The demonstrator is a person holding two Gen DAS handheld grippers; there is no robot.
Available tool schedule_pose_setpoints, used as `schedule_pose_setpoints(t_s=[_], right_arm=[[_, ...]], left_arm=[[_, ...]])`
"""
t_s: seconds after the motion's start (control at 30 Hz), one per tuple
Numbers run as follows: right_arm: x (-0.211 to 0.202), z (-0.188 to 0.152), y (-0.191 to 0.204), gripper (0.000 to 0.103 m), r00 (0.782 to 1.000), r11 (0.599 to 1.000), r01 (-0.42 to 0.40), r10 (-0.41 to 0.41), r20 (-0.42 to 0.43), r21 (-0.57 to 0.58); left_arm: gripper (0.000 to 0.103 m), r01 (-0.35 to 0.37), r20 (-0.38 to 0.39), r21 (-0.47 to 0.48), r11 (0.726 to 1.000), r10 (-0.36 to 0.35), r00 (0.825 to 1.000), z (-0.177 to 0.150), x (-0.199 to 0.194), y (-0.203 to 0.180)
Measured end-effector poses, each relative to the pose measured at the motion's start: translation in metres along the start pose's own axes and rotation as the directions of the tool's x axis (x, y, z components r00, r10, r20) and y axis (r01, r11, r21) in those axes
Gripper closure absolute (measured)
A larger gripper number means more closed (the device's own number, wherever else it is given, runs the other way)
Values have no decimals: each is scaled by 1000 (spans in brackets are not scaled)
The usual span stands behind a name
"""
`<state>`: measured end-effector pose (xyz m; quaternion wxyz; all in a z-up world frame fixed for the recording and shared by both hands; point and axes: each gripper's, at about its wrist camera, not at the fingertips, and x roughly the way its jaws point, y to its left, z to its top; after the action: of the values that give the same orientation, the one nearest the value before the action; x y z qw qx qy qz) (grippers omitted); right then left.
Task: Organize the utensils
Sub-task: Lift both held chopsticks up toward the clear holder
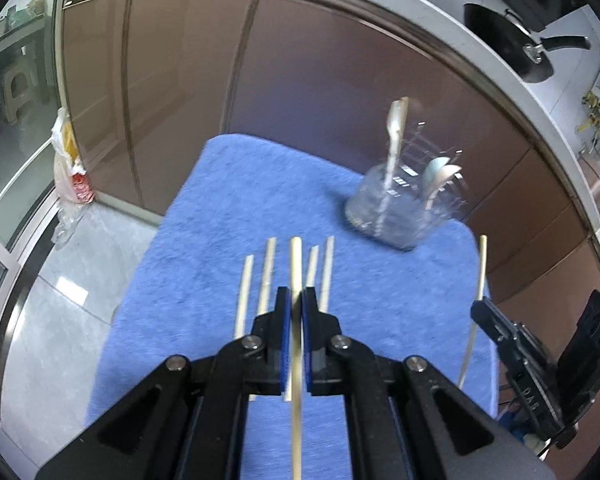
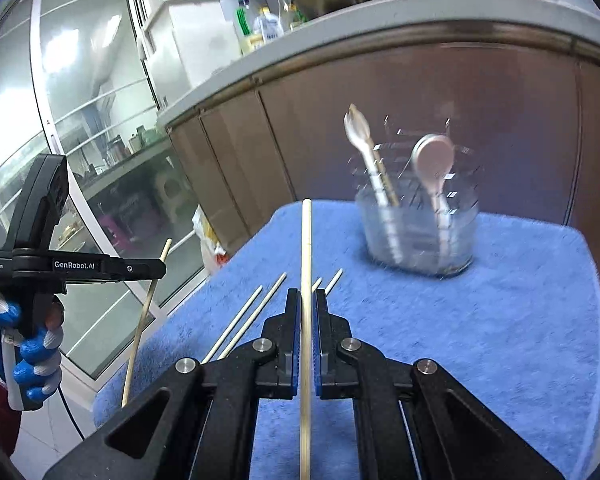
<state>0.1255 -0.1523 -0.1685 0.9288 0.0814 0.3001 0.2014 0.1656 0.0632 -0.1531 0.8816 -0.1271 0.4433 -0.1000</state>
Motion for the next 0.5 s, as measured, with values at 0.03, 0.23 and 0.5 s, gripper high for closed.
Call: schedule_pose_setpoints(t_s=[0.03,0.23,0.5], right_arm=[[-2,-1,-2,98,1000,1000,2,-2,9,-3],[-16,7,-13,98,997,1000,21,-19,79,-14],[-29,22,-30,98,985,998,54,-52,163,-9]], left_arm=[[98,5,4,2,1000,-5,1000,0,0,-5],[98,42,33,19,999,-43,999,7,3,-39],[98,105,91,50,993,-109,990,23,-1,-65]])
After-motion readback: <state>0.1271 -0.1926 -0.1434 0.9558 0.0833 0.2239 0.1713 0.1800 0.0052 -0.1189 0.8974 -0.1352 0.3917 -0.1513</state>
